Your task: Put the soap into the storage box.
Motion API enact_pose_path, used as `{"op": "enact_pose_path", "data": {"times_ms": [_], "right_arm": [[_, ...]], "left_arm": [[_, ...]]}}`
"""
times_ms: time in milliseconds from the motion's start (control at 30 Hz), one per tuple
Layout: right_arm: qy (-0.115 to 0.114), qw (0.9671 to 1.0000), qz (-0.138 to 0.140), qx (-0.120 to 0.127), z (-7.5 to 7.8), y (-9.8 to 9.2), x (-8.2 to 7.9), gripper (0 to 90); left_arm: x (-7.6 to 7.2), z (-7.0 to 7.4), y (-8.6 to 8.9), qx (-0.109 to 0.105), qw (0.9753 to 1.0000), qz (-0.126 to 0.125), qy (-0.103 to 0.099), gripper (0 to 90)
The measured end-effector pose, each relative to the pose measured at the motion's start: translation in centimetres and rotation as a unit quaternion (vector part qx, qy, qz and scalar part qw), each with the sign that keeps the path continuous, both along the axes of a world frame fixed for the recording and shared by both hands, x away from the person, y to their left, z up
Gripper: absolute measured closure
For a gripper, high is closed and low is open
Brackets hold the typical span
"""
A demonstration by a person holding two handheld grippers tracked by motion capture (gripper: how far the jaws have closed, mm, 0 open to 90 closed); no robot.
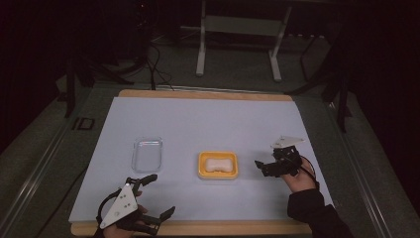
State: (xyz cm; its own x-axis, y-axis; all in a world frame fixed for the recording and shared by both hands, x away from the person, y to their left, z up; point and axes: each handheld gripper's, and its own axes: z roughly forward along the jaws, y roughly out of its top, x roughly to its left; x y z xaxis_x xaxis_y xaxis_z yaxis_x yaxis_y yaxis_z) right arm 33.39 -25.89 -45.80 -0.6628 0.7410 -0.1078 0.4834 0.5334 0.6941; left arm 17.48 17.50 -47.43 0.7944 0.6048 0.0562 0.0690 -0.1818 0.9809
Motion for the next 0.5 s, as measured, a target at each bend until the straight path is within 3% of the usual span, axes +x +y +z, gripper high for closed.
{"op": "enact_pose_path", "data": {"times_ms": [300,500], "right_arm": [[-0.006,0.9997,-0.014,0.018,-0.7,-1.2,-1.4,10.8],[-0.015,0.9995,-0.024,0.017,-0.9,-1.7,-2.4,10.7]], "left_arm": [[0.0,0.0,0.0,0.002,1.0000,-0.001,0.000,0.8],[-0.2,0.0,0.0,-0.001,1.0000,-0.001,0.001,0.7]]}}
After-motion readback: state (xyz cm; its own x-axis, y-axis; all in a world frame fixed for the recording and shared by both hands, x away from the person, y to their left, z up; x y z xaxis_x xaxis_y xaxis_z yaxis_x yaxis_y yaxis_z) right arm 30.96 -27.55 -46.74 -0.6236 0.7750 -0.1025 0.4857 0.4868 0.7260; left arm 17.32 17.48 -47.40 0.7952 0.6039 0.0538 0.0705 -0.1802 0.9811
